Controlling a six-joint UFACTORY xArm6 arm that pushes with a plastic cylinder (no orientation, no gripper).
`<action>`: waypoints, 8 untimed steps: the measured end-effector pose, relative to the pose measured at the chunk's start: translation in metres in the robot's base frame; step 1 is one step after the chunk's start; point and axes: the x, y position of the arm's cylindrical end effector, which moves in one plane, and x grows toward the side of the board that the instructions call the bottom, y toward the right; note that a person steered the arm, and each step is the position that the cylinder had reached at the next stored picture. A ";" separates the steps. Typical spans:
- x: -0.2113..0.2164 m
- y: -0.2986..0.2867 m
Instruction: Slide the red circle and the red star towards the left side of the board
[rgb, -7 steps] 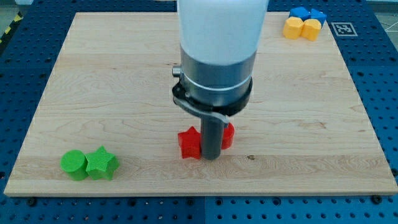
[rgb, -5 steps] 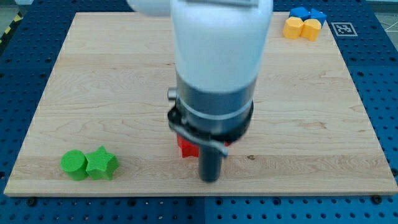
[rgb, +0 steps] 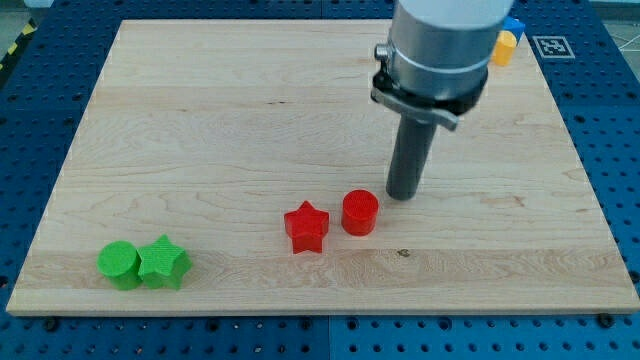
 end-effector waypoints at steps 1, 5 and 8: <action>-0.027 -0.032; 0.036 -0.060; 0.038 -0.005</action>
